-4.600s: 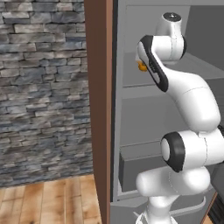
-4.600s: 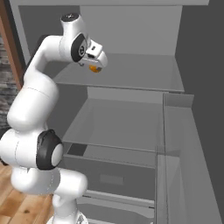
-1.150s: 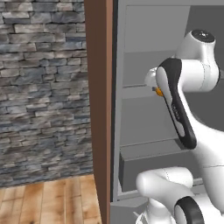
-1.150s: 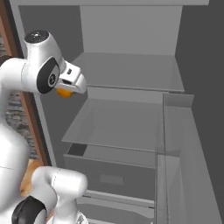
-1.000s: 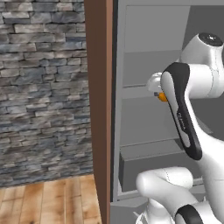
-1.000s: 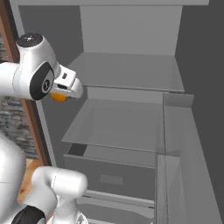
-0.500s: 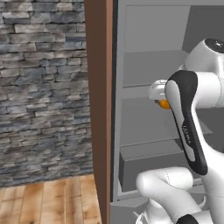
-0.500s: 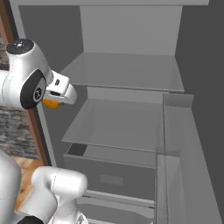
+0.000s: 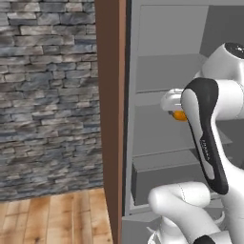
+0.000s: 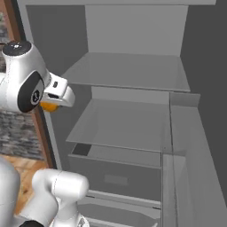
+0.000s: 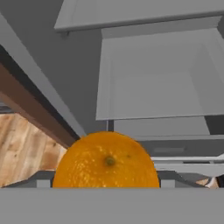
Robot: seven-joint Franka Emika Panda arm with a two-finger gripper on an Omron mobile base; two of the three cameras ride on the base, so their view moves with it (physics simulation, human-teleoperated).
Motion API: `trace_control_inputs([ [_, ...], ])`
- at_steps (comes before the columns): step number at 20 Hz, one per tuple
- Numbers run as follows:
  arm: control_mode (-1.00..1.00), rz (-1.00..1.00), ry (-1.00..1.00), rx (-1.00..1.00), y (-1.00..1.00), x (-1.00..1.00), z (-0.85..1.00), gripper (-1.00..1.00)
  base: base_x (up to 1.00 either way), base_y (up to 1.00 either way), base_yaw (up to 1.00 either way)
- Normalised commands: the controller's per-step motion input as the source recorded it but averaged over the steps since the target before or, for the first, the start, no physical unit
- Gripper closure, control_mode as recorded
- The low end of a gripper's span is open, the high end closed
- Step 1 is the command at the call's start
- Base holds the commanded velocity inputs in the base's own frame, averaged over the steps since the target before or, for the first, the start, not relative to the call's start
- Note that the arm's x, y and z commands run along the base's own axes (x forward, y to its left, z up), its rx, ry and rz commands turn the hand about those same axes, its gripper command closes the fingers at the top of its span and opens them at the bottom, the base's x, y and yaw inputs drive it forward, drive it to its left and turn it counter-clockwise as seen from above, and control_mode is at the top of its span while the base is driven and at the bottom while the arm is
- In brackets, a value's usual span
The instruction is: Open the fridge, remove the orange, squash, and shrimp, and place them on any counter.
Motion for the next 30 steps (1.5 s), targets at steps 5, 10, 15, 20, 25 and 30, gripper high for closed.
trace_control_inputs([
  [5,1.0,0.0,0.0,0.0,0.0,0.0,0.0,1.0,-0.6,0.75,0.3],
  [10,1.0,0.0,0.0,0.0,0.0,0.0,0.0,1.0,-0.41,0.84,0.75],
  [15,1.0,0.0,0.0,0.0,0.0,0.0,0.0,1.0,-0.27,0.36,0.99],
  [20,1.0,0.0,0.0,0.0,0.0,0.0,0.0,1.0,-0.15,0.24,1.0],
  [25,1.0,0.0,0.0,0.0,0.0,0.0,0.0,1.0,-0.14,0.27,1.0],
  [30,1.0,0.0,0.0,0.0,0.0,0.0,0.0,1.0,0.33,0.32,0.76],
])
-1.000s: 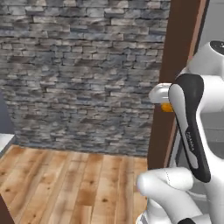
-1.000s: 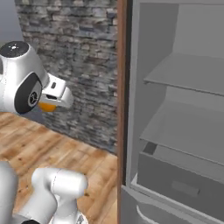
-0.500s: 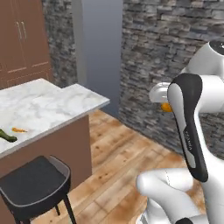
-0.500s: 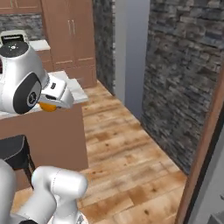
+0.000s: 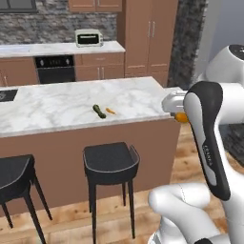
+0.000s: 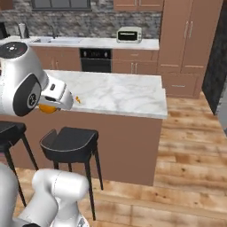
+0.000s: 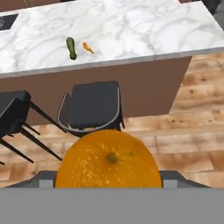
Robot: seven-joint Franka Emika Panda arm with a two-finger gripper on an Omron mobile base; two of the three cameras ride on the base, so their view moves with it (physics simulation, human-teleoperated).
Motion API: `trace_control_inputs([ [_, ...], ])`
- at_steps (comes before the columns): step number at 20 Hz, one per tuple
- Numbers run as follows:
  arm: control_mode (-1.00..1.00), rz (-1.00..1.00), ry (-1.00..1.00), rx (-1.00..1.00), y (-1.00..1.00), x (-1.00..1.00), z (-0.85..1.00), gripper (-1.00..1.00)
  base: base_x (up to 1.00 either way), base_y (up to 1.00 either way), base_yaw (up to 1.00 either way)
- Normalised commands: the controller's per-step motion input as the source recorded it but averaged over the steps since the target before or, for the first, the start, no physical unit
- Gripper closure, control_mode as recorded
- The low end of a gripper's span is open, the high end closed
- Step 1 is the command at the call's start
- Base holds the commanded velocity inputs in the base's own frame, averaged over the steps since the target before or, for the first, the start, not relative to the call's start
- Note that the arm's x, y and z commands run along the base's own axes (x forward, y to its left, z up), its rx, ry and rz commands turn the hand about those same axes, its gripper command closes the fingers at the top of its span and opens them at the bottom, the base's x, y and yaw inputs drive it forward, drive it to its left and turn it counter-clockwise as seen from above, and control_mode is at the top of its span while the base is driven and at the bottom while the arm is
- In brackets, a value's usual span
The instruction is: Open the fridge, remove the orange, squash, and shrimp, and place them on any counter.
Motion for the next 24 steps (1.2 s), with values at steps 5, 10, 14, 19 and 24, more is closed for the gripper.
trace_control_inputs([
  [5,1.0,0.0,0.0,0.0,0.0,0.0,0.0,1.0,0.77,0.0,0.11],
  [10,1.0,0.0,0.0,0.0,0.0,0.0,0.0,1.0,0.81,0.0,0.0],
  [14,1.0,0.0,0.0,0.0,0.0,0.0,0.0,1.0,0.34,0.1,0.01],
  [19,1.0,0.0,0.0,0.0,0.0,0.0,0.0,1.0,0.01,0.04,0.04],
  [24,1.0,0.0,0.0,0.0,0.0,0.0,0.0,1.0,0.31,0.06,0.0],
])
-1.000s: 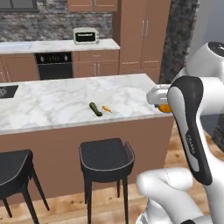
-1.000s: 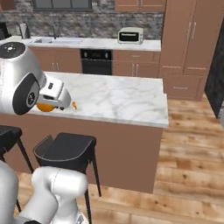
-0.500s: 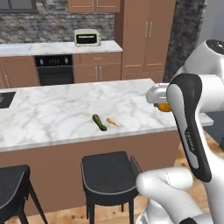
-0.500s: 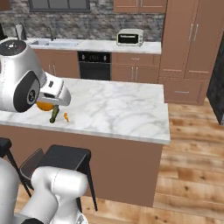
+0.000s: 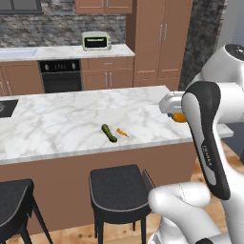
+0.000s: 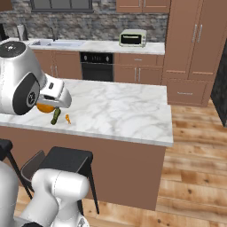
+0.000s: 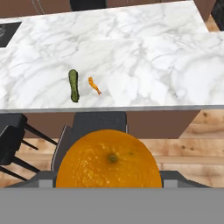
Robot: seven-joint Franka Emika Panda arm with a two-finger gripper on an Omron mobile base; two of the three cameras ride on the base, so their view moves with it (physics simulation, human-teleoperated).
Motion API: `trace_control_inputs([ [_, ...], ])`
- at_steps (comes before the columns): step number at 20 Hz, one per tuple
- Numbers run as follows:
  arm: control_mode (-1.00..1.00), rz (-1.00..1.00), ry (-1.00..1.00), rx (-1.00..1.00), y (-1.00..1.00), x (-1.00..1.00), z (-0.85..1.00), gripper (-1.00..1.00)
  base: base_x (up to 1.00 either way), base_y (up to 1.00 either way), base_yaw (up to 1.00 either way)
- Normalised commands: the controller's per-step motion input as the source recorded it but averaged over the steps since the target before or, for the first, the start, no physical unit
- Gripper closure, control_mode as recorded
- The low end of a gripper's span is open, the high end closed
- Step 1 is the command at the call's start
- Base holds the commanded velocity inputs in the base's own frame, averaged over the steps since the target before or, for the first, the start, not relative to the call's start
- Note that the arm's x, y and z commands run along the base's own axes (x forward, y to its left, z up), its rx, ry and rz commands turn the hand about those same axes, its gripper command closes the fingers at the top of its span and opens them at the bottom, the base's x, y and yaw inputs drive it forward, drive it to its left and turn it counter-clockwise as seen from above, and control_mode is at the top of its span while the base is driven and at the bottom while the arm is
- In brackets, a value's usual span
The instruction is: Open the fridge, remove the orange, squash, and shrimp, and place them on any counter.
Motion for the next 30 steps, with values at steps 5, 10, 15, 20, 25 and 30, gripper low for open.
trace_control_inputs([
  [5,-1.0,0.02,0.15,0.0,0.0,0.72,-0.09,1.0,0.0,0.0,0.0],
  [10,-1.0,0.07,0.11,0.0,0.0,0.96,-0.28,1.0,0.0,0.0,0.0],
  [15,-1.0,0.02,0.03,-0.02,0.04,1.0,-0.53,1.0,0.0,0.0,0.0],
  [20,-1.0,0.0,0.0,-0.1,0.0,0.83,-0.66,1.0,0.0,0.0,0.0],
  [25,-1.0,0.0,0.0,-0.03,0.0,0.59,-0.48,1.0,0.0,0.0,0.0],
  [30,-1.0,0.0,0.0,0.0,0.0,0.31,-0.28,1.0,0.0,0.0,0.0],
])
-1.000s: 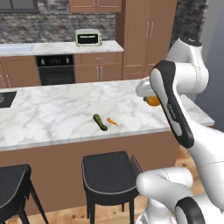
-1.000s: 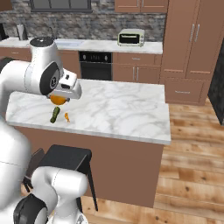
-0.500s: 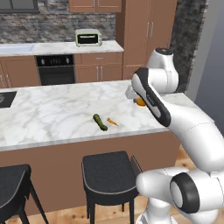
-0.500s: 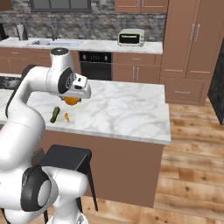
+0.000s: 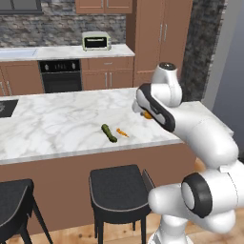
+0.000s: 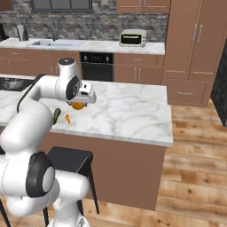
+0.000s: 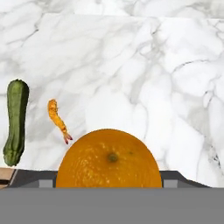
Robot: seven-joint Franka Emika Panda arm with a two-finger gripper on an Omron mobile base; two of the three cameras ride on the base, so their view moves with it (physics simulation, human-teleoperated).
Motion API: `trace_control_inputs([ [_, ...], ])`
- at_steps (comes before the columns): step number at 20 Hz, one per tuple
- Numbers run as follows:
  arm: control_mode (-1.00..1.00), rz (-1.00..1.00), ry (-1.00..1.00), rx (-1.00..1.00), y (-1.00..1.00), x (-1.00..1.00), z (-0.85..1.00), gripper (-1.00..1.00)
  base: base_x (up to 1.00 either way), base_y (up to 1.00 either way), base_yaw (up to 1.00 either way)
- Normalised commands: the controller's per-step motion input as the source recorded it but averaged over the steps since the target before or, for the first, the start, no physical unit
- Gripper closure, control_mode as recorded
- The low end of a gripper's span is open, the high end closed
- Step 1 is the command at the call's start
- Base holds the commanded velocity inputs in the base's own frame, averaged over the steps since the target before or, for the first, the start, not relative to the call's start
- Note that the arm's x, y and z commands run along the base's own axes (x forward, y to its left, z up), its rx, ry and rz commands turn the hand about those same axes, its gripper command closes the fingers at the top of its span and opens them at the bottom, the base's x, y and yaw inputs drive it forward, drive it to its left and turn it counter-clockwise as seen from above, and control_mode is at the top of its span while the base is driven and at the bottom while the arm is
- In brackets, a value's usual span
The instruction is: Open the fridge, remove the orange, squash, and shrimp, and place them on any counter.
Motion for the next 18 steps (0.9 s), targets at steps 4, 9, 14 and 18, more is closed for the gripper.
trace_control_inputs([
  [4,-1.0,0.0,0.01,0.0,0.0,0.32,-0.35,1.0,0.0,0.0,0.0],
  [9,-1.0,0.0,0.04,0.0,0.0,0.35,-0.48,1.0,0.0,0.0,0.0],
  [14,-1.0,0.0,0.06,0.0,0.0,0.35,-0.51,1.0,0.0,0.0,0.0],
  [18,-1.0,0.0,0.05,0.0,0.0,0.27,-0.31,1.0,0.0,0.0,0.0],
])
